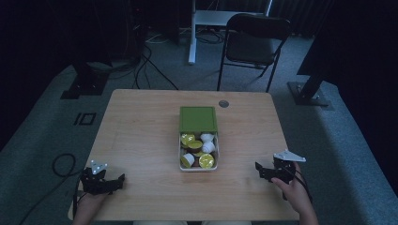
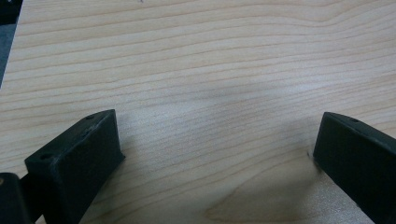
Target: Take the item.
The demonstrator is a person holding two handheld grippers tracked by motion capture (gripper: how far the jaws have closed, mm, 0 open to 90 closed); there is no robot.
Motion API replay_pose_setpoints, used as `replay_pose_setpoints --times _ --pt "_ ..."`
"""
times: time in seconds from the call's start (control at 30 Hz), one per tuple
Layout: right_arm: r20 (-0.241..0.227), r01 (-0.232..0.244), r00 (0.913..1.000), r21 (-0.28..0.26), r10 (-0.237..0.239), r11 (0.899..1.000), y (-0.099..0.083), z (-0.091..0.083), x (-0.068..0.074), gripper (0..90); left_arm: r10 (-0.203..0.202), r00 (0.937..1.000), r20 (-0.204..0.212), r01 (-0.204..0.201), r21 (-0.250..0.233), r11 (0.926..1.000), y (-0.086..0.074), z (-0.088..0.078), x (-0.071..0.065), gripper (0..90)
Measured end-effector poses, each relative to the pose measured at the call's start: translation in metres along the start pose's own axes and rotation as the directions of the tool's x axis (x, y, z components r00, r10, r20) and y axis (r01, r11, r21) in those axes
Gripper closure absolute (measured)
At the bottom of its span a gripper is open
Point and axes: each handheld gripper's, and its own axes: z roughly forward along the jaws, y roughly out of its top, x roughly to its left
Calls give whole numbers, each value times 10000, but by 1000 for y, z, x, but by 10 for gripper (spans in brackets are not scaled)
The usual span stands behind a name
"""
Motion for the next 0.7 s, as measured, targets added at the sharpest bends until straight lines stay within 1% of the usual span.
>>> replay_pose_setpoints --times 0.23,0.4,0.5,0.7 --pt "-112 58 9999 -264 -61 9996 12 -7 4 138 1 10000 1 -1 0 10000 0 0 0 9" --pt "-86 196 9998 -481 -201 9986 22 -12 7 138 -14 10000 2 14 -12 10000 0 0 0 9" --pt "38 367 9993 -564 -365 9977 29 -15 10 138 -15 10000 2 15 -13 10000 0 0 0 9" --pt "-338 509 9979 -973 -545 9940 46 -22 19 138 -13 10000 3 13 2 10000 0 0 0 9"
